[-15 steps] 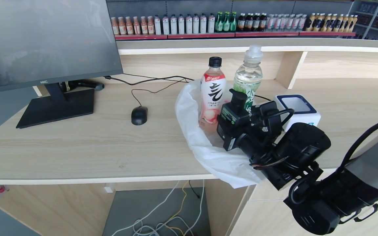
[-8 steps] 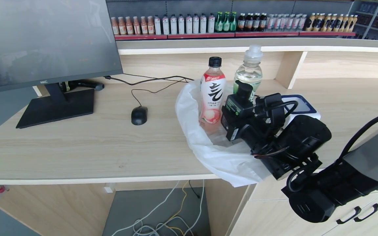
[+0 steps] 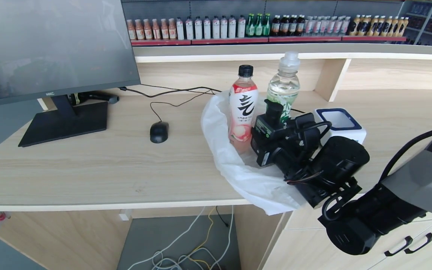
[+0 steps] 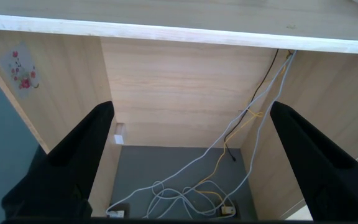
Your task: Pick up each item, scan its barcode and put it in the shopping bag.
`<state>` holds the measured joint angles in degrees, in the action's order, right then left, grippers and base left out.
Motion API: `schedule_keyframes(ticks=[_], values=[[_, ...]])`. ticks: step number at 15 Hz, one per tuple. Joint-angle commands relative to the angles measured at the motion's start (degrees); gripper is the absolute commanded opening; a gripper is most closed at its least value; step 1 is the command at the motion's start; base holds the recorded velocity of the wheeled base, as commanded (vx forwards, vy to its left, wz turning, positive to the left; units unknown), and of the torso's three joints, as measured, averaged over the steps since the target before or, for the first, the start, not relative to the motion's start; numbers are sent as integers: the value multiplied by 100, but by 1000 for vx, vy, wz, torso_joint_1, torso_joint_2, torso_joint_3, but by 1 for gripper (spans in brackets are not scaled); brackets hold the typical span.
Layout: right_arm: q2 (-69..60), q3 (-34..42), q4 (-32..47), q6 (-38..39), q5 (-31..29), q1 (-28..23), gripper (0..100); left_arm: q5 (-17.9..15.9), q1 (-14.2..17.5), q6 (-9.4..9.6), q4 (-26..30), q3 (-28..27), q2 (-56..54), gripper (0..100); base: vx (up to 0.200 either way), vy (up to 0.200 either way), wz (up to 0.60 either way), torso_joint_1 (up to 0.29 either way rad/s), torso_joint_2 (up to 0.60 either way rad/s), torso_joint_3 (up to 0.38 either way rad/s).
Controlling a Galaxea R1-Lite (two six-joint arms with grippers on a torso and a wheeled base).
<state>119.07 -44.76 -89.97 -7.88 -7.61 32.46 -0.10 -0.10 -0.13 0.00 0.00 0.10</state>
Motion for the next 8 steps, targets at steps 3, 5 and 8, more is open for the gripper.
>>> schedule_keyframes(ticks=[3, 5, 8], values=[[126, 337, -3, 5, 22, -91, 0, 1, 1, 5, 0, 0, -1, 100, 0, 0, 0, 0, 0, 0], [134, 354, -3, 5, 31, -91, 0, 1, 1, 5, 0, 0, -1, 100, 0, 0, 0, 0, 0, 0], [161, 346, -3, 5, 49, -91, 0, 1, 1, 5, 0, 0, -1, 100, 0, 0, 0, 0, 0, 0]])
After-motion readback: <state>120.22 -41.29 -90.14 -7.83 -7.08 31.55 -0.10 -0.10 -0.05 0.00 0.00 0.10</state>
